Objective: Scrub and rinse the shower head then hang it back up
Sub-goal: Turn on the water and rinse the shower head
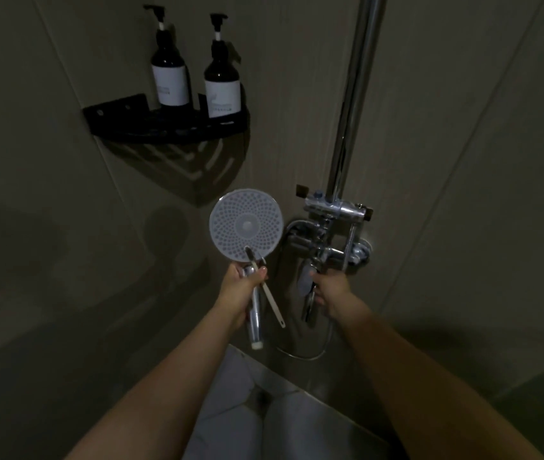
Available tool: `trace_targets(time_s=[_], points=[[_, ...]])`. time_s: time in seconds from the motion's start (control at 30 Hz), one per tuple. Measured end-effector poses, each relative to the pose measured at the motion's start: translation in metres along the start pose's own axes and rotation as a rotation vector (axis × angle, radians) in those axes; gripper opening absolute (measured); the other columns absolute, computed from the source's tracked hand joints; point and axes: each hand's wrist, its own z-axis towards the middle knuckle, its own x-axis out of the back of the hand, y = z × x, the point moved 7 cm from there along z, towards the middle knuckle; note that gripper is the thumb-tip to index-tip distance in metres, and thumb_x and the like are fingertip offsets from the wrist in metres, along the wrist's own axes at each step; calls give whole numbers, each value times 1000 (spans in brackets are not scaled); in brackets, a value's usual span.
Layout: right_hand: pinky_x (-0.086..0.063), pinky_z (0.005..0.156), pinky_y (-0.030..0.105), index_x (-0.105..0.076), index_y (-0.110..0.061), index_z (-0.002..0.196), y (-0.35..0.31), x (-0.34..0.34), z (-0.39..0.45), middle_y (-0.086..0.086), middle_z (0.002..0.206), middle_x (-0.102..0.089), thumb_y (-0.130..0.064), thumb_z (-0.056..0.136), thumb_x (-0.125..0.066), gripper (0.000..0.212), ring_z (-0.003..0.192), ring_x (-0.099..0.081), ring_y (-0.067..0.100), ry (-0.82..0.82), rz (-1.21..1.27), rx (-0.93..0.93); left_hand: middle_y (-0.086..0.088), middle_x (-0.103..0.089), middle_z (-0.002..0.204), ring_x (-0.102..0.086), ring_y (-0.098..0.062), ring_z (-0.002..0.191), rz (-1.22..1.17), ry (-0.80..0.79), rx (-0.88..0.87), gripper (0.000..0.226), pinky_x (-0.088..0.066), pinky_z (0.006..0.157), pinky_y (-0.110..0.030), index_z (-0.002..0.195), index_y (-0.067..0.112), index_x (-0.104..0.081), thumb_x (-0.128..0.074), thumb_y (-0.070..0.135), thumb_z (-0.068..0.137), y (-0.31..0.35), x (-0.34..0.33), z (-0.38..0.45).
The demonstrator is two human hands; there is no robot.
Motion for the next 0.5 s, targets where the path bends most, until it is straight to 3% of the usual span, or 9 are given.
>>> trace_targets(time_s=[0.07, 0.17, 0.23, 0.3, 0.43, 0.5], points=[[-43, 49, 23, -60, -7, 89, 18, -10, 6, 14, 79, -58, -11, 88, -58, 4, 64, -53, 24, -79, -22, -52, -12, -57, 99, -57, -19, 83, -10, 18, 14, 36, -48, 88, -40, 123, 3, -46, -54, -2, 88, -5, 4, -1], [-47, 70, 34, -60, 4, 107, 39, -19, 15, 18, 93, -60, -13, 89, -57, 24, 86, -57, 30, -127, -139, -42, -8, -58, 92, -57, -16, 79, 17, 45, 12, 33, -52, 78, -33, 120, 5, -48, -54, -1, 88, -11, 12, -4], [-47, 70, 36, -60, 1, 91, 45, -23, 18, 17, 85, -59, -9, 92, -52, 13, 79, -57, 29, -101, -62, -32, -3, -58, 85, -56, -12, 71, 30, 70, 4, 27, -52, 63, -23, 113, 9, -50, -55, -1, 88, -14, 19, -4], [-42, 61, 28, -52, -11, 69, 50, -22, 25, 9, 69, -53, -3, 93, -47, 25, 62, -51, 23, -50, 57, -46, -1, -57, 82, -56, -10, 68, 33, 94, -8, 22, -52, 53, -16, 104, 13, -51, -55, -2, 88, -15, 25, -5], [-43, 50, 20, -49, -14, 63, 50, -21, 32, 3, 63, -50, 2, 92, -46, 33, 56, -49, 16, -40, 79, 15, 0, -58, 81, -62, -5, 59, 16, 124, -31, 24, -51, 49, -13, 107, 12, -50, -54, -3, 88, -15, 32, -5], [-42, 53, 24, -49, -15, 63, 51, -20, 34, 4, 62, -51, 1, 92, -46, 33, 56, -50, 16, -46, 50, 37, 0, -59, 83, -61, -5, 64, 15, 129, -50, 25, -51, 51, -12, 108, 12, -50, -53, -4, 88, -14, 31, -3]])
